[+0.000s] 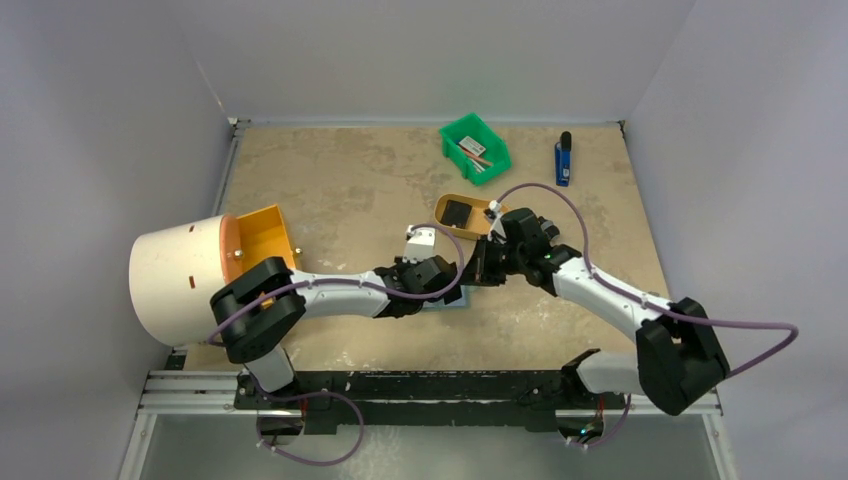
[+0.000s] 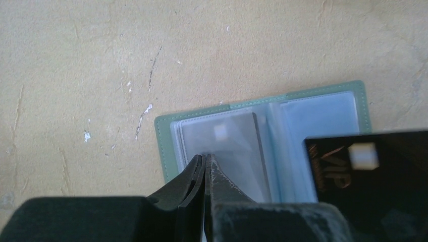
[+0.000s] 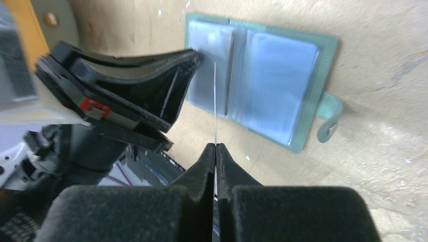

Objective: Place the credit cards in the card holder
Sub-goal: Turn over the card slot in the card holder, then insert the credit card into the card holder.

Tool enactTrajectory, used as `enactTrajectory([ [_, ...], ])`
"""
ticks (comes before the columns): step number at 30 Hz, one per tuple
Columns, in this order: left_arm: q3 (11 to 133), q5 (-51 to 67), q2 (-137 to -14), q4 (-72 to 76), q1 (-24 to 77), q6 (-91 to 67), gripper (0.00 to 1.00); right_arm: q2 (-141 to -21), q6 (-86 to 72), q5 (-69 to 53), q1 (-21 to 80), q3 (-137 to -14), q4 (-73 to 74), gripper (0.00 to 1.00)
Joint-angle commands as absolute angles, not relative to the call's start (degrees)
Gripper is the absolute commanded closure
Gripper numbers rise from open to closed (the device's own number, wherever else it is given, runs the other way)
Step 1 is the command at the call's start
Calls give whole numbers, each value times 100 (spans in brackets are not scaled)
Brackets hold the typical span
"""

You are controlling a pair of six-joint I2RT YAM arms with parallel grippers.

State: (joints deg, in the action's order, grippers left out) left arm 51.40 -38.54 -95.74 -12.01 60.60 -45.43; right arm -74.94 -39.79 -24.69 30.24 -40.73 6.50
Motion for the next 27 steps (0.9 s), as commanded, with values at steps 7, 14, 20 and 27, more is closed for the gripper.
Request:
enactTrajectory([
  [7,5044,-3994,-9815,-1035,6038,-4654,100,-7219,-4514,-2170,2742,-3585,-662,100],
  [14,4976,-4008,-9777,-1073,6038,-4730,100,-7392,-4352,-2460,2742,-3235,-1685,100],
  [20,4866,-3999,-9674,-1070,6038,-4781,100,-7383,-4470,-2557,2749,-2855,-2319,100],
  [27,4701,-3998,-9462,-1072,6040,-4889,100,-7370,-4008,-2641,2744,-2747,-2235,100],
])
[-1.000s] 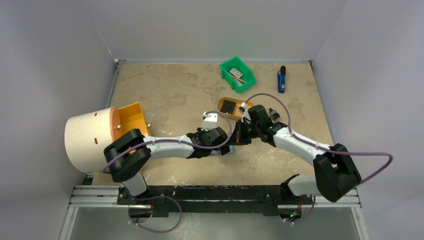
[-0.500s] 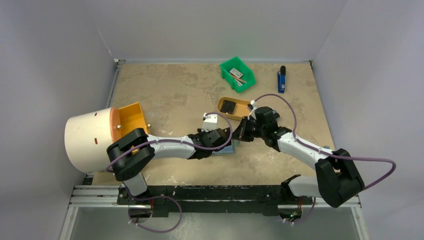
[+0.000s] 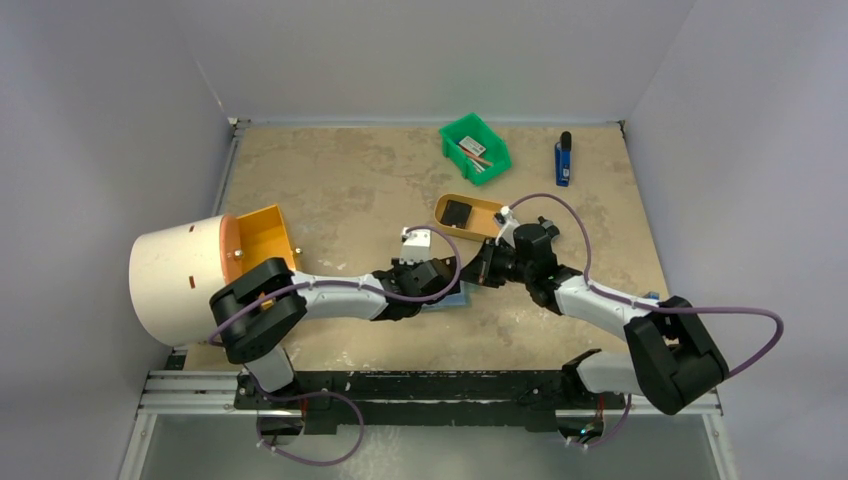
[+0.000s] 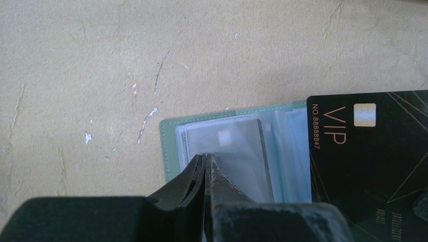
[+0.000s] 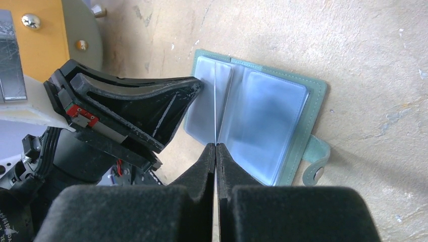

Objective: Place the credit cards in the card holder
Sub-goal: Insert the credit card into the card holder.

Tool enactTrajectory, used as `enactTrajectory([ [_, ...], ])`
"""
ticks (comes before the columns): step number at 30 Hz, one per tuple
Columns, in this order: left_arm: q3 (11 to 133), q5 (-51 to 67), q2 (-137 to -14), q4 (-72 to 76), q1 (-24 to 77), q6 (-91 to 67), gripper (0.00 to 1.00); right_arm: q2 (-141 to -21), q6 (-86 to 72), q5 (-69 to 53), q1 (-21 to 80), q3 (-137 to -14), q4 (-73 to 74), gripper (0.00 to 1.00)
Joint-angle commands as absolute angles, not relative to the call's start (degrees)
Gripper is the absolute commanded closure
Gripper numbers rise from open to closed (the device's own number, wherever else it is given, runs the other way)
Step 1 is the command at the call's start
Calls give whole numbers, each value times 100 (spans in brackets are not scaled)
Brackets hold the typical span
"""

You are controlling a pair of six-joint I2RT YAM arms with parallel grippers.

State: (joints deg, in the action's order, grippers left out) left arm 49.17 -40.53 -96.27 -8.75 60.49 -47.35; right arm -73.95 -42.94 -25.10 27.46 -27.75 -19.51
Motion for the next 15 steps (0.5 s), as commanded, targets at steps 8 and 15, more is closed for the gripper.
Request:
enactTrajectory([
  [8,4654,-4032,-9404,-1104,6038,-4929,100,-7529,-4158,-2859,2748,-2815,-2325,100],
  [15,4640,-4026,-9387,-1091,6038,-4940,100,-7588,-3575,-3032,2751,-3185,-1308,100],
])
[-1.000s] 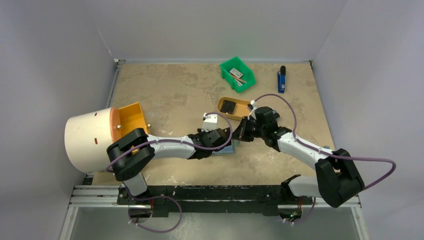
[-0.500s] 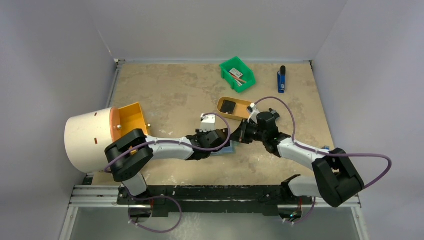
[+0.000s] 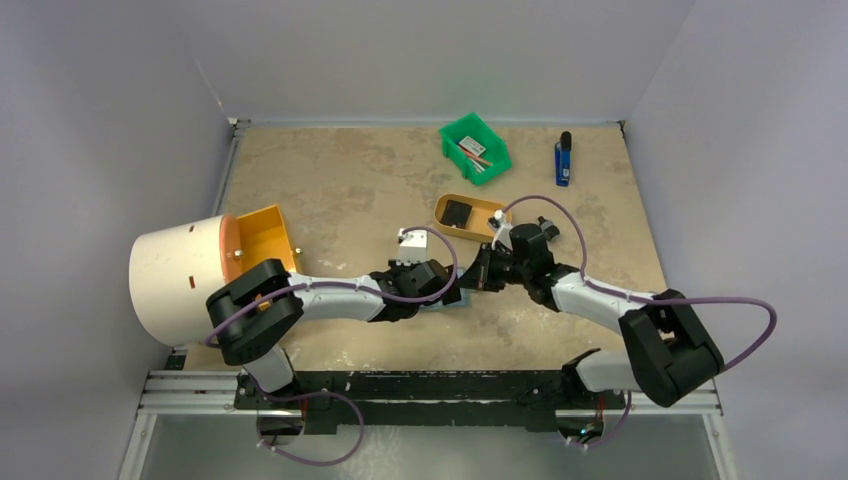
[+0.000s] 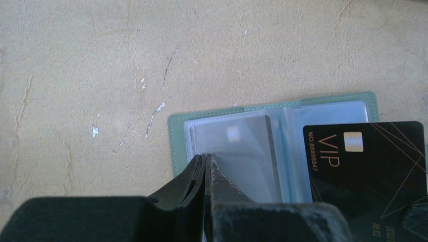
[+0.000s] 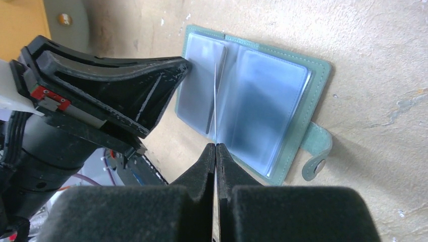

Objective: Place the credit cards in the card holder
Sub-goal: Insert the credit card into the card holder.

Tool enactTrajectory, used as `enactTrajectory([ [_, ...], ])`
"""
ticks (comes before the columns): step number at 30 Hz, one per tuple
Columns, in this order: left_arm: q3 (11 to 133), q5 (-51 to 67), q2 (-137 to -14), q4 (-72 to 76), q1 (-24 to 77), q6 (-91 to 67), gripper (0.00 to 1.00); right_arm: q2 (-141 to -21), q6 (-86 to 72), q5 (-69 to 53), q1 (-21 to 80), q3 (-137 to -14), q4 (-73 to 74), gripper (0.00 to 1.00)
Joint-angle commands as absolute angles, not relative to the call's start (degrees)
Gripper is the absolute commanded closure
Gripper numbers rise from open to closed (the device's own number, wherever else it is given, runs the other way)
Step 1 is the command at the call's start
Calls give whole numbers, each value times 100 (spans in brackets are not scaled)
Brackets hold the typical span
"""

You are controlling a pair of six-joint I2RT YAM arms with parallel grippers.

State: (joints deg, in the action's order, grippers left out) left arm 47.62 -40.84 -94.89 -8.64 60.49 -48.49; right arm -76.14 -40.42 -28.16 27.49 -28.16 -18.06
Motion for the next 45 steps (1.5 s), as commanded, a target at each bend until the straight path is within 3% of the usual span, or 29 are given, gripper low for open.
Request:
enactTrajectory([
  [1,4637,-4019,-9387,-1077,6038,-4944,100,-7590,-3501,-3032,2751,-3216,-1196,100],
  [45,4854,-4262,-8794,-1617,6038,-5033,100,-8475,-4078,-3768,2753,-3557,-1270,100],
])
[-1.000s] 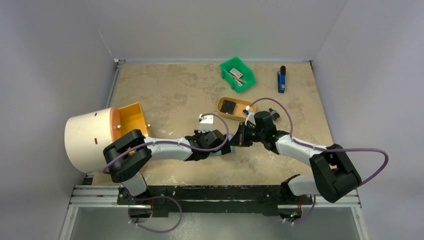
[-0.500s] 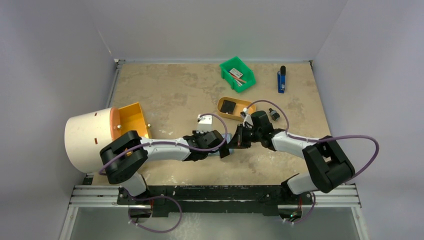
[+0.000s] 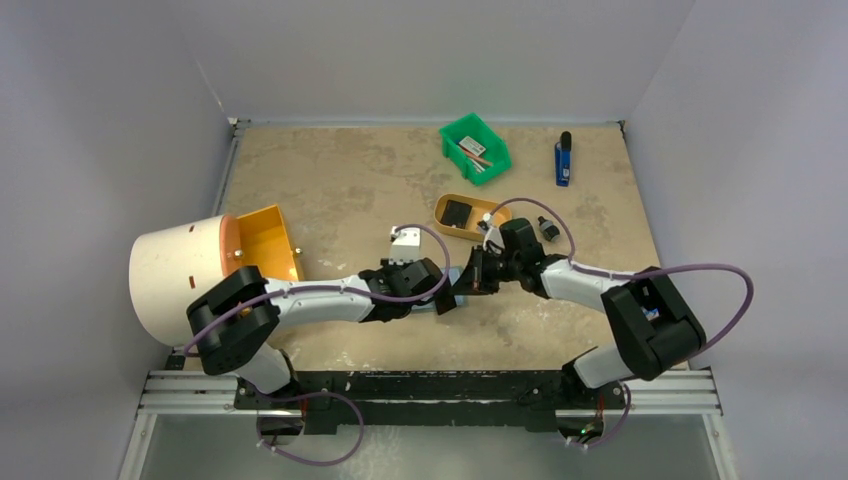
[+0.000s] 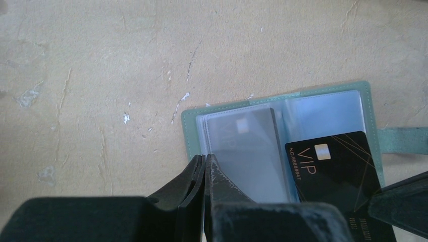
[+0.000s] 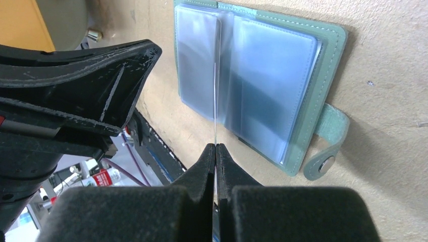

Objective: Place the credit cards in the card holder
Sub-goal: Insert the credit card into the card holder.

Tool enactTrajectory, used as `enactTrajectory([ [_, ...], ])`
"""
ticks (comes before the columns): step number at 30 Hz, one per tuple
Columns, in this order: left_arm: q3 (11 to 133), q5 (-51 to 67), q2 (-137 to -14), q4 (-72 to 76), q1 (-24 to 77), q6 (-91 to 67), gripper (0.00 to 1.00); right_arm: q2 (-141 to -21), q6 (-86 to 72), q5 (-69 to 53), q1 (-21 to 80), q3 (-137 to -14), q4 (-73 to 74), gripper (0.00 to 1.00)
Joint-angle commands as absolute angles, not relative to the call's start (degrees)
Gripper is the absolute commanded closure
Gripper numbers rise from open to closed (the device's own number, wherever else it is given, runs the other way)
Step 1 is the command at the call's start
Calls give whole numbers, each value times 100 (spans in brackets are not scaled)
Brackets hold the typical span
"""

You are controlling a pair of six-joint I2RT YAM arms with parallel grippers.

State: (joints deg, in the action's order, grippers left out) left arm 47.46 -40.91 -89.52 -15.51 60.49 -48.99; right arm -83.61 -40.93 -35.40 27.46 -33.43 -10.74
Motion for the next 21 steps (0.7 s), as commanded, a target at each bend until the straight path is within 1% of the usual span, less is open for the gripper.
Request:
enactTrajectory([
  [1,4866,-4260,-8825,-1640,6038,-5042,100,-8506,-4068,-3770,2751,-3561,-1268,100],
  [11,4868,-4265,-8927,-1648,6038,-5091,100,-8721,-4037,-3903,2751,-3570,-1417,100],
  [21,4871,-4331,-8982,-1738,6038,-5148,100,-8655,-4100,-4008,2764,-3542,-1612,100],
])
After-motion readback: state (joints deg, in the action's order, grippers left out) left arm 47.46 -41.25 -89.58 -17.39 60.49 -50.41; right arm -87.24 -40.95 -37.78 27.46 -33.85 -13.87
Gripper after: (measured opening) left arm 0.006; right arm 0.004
